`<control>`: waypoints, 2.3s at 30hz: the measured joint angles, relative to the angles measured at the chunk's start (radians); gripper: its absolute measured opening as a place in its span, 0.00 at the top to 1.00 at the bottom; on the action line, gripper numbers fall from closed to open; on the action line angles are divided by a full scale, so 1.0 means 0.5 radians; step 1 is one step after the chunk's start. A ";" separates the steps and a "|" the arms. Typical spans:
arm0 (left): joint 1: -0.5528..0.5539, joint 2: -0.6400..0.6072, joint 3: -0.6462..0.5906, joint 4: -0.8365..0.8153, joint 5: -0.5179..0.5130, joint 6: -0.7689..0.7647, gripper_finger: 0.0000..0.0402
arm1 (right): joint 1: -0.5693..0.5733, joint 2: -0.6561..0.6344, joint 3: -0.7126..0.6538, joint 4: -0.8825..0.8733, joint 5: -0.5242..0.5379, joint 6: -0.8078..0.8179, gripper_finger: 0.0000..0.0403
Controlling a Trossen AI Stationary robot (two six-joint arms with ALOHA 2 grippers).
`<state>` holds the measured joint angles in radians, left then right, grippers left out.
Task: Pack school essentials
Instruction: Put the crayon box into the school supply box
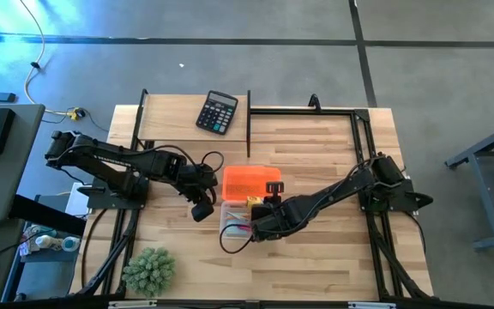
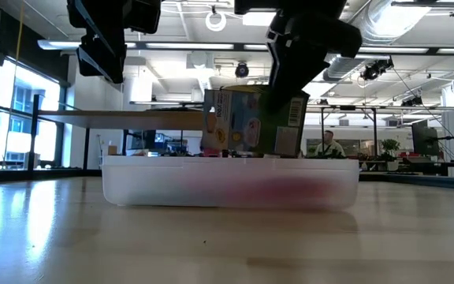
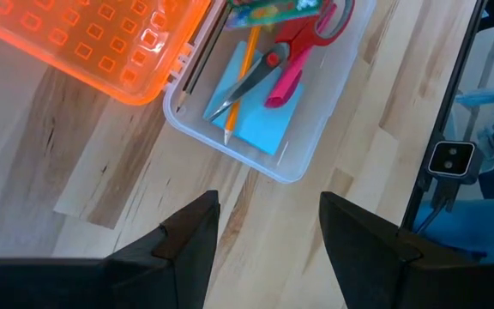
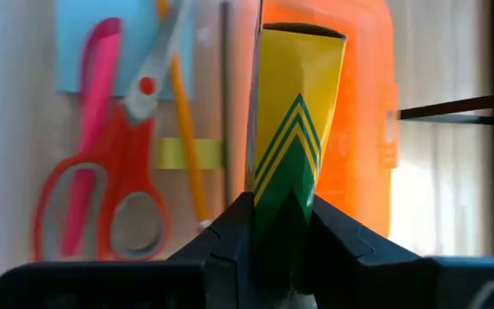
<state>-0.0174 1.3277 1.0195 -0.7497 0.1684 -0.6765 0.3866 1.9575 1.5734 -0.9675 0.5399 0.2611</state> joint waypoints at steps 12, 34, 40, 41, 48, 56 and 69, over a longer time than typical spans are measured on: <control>0.000 0.000 0.000 0.001 0.000 0.012 0.53 | -0.045 0.000 0.000 -0.001 -0.123 -0.068 0.82; 0.000 0.000 0.001 0.001 0.001 0.016 0.53 | -0.109 0.011 0.000 -0.016 -0.182 -0.046 0.59; 0.000 0.000 0.000 0.000 0.002 0.051 0.53 | -0.108 0.011 0.000 -0.015 -0.371 0.057 0.57; -0.001 0.000 0.000 0.000 0.002 0.051 0.53 | -0.106 0.011 0.000 -0.015 -0.397 0.090 0.57; -0.001 0.000 0.001 0.001 0.002 0.089 0.53 | -0.104 0.011 0.000 0.003 -0.635 0.268 0.57; -0.001 0.000 0.000 0.000 0.002 0.089 0.53 | -0.082 0.011 0.000 0.068 -0.846 0.421 0.57; 0.000 0.000 0.000 0.000 0.002 0.089 0.53 | -0.080 0.078 0.000 0.227 -1.048 0.465 0.57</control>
<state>-0.0175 1.3277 1.0195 -0.7498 0.1692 -0.6319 0.3466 1.9964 1.5734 -0.8538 0.0159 0.4937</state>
